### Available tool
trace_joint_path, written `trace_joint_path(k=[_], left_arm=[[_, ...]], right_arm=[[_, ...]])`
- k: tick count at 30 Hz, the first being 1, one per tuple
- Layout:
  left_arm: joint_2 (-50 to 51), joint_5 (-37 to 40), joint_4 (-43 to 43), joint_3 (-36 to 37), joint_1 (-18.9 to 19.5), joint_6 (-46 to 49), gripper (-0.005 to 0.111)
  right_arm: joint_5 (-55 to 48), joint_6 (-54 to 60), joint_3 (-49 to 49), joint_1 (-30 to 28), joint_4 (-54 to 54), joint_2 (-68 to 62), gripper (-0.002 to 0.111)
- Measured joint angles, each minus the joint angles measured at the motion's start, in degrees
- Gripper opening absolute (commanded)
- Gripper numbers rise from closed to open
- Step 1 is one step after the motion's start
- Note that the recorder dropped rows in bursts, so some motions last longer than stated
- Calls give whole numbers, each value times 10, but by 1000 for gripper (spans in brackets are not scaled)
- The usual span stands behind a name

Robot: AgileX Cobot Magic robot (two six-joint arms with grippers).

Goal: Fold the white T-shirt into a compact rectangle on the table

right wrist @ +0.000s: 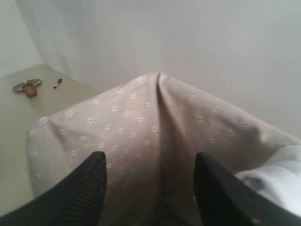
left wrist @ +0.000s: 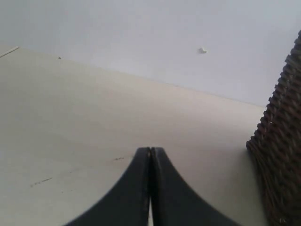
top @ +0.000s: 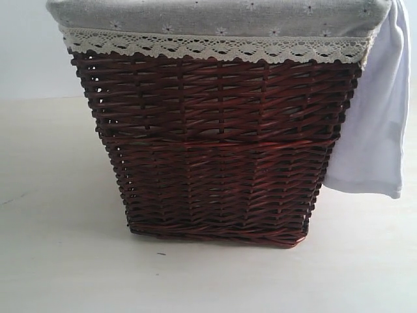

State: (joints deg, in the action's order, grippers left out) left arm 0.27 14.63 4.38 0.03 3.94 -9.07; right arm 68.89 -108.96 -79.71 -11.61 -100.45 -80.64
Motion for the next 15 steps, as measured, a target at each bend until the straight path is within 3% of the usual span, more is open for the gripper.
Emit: trace_joint_path(k=[7,13,15], left_arm=[[0,0,0,0,0,0,0],[0,0,0,0,0,0,0],[0,0,0,0,0,0,0]], right_arm=[[13,71,94,79,-2,76,38],[12,89,127,166,5,137,2],[17,105,160,191,8,147,0]])
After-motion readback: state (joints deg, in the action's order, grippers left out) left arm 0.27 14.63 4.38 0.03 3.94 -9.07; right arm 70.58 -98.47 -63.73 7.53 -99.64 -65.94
